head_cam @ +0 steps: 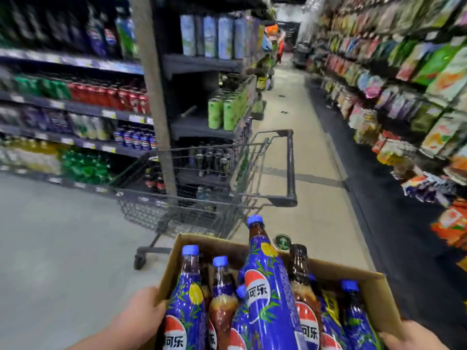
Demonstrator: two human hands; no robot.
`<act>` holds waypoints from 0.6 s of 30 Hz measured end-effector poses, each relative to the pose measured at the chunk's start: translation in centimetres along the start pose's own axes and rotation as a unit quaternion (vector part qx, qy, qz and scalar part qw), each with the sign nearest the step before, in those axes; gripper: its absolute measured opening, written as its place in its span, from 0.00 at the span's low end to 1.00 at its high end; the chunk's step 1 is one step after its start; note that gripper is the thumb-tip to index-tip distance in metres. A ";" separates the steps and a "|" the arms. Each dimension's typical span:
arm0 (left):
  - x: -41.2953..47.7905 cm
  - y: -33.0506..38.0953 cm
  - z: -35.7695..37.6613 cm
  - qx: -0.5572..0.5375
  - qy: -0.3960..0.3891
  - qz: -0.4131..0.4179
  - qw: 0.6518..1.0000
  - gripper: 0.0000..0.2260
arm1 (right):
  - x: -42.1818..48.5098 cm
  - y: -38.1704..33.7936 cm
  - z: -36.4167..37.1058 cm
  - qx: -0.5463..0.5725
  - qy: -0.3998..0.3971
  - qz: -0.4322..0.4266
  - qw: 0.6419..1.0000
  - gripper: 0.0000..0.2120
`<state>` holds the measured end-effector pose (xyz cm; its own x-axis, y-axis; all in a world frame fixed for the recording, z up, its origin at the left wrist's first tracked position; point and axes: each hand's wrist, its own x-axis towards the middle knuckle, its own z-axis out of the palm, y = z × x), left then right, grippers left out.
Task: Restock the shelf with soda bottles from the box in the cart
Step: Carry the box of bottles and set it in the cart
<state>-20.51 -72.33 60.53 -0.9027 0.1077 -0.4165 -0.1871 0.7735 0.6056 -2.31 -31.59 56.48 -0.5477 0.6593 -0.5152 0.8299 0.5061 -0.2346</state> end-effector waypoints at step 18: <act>19.5 -32.6 -28.2 0.098 0.203 -0.166 0.960 0.16 | -7.3 -43.0 3.0 -0.028 -0.052 -0.237 0.970 0.11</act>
<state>-42.93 -113.06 51.82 -0.8896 -0.3868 -0.2430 -0.4507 0.8297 0.3293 -33.65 -59.85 67.84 -0.8506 0.2869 -0.4406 0.4785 0.7698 -0.4225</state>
